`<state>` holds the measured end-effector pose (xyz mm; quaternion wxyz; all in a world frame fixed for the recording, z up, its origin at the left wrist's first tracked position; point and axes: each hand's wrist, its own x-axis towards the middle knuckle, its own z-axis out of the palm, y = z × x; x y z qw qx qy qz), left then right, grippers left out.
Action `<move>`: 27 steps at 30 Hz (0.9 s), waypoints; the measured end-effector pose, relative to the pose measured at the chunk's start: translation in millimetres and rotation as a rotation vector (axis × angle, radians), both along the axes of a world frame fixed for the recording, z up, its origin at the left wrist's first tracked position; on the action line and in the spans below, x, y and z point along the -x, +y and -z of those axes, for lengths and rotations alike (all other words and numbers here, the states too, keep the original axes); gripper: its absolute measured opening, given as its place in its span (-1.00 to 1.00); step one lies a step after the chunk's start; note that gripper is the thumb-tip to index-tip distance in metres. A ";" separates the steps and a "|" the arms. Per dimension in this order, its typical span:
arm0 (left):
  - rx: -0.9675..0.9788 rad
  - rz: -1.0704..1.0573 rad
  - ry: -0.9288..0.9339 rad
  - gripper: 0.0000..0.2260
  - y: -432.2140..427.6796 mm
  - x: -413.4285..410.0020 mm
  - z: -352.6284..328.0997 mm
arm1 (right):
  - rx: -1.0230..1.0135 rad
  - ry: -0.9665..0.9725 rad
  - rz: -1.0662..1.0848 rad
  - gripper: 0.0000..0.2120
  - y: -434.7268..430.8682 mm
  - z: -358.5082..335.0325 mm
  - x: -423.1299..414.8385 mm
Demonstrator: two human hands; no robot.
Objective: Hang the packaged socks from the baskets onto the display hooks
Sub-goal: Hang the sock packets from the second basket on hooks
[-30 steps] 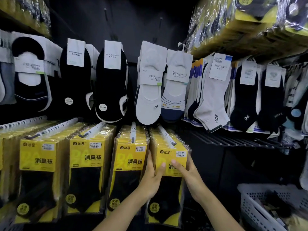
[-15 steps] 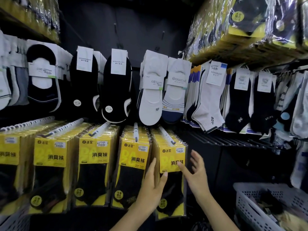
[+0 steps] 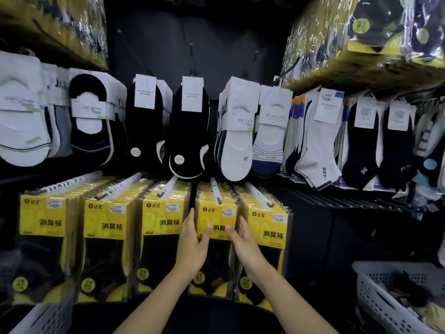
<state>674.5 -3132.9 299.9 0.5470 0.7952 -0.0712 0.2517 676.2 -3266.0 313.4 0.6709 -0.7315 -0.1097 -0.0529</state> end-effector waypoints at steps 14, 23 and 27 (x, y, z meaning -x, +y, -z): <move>0.101 0.297 0.085 -0.34 13.4 -30.3 6.7 | -0.096 -0.021 0.009 -0.15 16.2 17.4 -31.4; 0.156 0.303 0.016 -0.11 9.2 -16.1 12.1 | -0.059 -0.084 0.043 -0.30 14.5 29.2 -25.2; 0.149 0.317 0.031 -0.05 7.9 -12.2 12.3 | -0.013 -0.103 0.068 -0.28 20.9 38.3 -17.8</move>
